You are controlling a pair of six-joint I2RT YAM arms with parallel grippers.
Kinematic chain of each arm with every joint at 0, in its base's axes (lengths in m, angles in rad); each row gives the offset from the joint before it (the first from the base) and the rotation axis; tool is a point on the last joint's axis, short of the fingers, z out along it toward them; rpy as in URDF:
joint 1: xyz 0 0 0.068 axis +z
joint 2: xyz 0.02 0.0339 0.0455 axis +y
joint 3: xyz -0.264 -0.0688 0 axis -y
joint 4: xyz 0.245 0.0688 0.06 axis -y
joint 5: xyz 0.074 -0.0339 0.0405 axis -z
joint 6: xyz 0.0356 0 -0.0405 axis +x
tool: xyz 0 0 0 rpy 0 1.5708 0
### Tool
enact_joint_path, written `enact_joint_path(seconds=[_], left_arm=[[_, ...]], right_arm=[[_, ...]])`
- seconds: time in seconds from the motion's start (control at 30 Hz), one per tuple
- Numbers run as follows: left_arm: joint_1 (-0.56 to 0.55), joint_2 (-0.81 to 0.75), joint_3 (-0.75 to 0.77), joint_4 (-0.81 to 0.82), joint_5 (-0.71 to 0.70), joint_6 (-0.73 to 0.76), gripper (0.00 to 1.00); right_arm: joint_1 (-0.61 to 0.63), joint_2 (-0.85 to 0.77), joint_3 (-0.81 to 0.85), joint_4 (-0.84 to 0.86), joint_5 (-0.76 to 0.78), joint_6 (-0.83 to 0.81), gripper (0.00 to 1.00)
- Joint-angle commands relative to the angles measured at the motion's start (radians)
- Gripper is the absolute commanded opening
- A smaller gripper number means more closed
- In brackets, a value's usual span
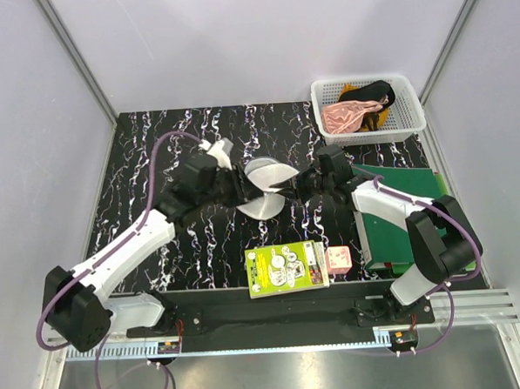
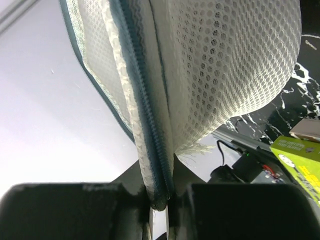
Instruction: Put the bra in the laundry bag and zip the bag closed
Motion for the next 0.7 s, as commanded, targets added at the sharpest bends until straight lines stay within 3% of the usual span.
enact_joint_path(seconds=[0.0,0.2,0.33,0.43,0.67], left_arm=[[-0.081,0.052,0.027,-0.038,-0.142,0.153,0.33],[-0.118,0.112,0.061,-0.038,-0.191,0.19,0.29],[-0.125,0.153,0.081,-0.026,-0.199,0.191,0.39],[-0.128,0.168,0.101,-0.023,-0.21,0.194,0.42],[-0.131,0.211,0.131,-0.023,-0.231,0.188,0.35]], right_arm=[[-0.004,-0.011,0.047,0.018,0.011,0.081,0.1],[-0.004,-0.023,0.049,0.008,0.015,0.109,0.09],[-0.004,-0.025,0.047,0.005,0.012,0.111,0.1],[-0.006,-0.028,0.044,0.004,0.009,0.111,0.09],[-0.006,-0.033,0.047,0.001,0.009,0.112,0.09]])
